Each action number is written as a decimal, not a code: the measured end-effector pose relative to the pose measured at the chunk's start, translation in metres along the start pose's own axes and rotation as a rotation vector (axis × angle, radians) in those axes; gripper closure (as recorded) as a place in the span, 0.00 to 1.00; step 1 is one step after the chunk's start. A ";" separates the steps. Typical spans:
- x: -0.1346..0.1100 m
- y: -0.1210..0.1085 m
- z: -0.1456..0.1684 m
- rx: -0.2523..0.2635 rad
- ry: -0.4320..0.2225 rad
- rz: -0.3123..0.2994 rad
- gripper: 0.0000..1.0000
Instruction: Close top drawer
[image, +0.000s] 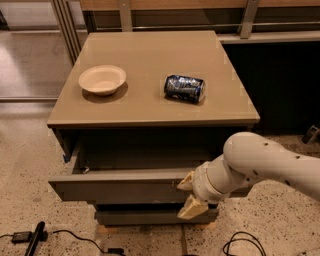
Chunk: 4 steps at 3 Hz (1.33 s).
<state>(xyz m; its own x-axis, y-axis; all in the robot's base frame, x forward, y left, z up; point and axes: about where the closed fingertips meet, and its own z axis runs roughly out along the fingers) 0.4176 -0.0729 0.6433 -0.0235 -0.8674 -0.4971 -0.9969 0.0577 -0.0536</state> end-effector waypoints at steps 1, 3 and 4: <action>0.003 -0.028 0.003 0.005 -0.006 -0.018 0.63; 0.008 -0.081 -0.010 0.058 -0.018 -0.005 0.83; 0.008 -0.079 -0.009 0.055 -0.018 -0.005 0.60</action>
Offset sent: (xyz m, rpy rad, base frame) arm 0.1491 -0.0440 -0.0002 0.0094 -0.0507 -0.0608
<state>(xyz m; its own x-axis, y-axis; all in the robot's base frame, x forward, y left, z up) 0.4960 -0.0889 0.6512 -0.0171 -0.8589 -0.5118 -0.9914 0.0810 -0.1028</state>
